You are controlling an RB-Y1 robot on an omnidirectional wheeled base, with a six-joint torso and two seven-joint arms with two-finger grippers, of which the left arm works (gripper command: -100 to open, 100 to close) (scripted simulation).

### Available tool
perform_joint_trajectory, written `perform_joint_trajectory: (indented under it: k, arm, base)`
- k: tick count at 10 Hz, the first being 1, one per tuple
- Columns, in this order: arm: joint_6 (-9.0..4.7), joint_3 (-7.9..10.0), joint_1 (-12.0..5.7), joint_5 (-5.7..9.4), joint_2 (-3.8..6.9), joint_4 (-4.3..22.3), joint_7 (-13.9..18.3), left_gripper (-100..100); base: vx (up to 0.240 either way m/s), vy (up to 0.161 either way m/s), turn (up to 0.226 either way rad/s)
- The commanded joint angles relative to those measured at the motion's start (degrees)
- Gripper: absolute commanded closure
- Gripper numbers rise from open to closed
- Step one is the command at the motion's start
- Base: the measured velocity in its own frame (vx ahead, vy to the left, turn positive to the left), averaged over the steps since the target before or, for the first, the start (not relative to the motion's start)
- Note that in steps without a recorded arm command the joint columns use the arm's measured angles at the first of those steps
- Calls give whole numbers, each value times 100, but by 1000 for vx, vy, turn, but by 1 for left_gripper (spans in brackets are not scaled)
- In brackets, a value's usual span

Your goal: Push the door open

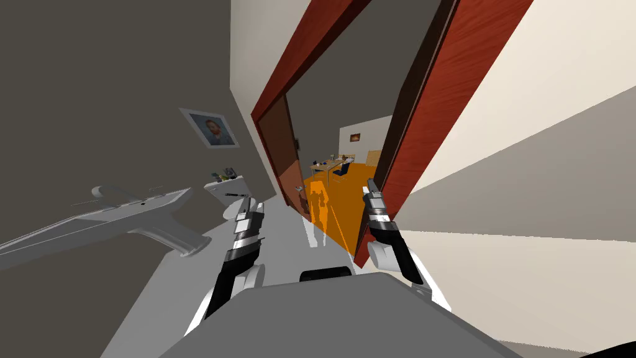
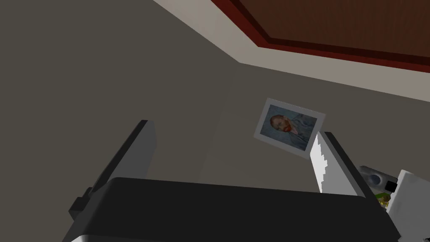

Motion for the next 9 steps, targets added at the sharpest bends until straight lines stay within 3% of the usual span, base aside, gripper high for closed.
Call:
perform_joint_trajectory:
  k: [1,4,9]
  arm:
    - [-51,-6,-91,16,55,225,-1,-100]
    - [-128,-16,-227,40,127,564,-3,-100]
    - [-266,-34,-472,82,233,1173,-7,-100]
  base:
    - [127,64,-109]
    - [45,159,-117]
    - [50,97,-96]
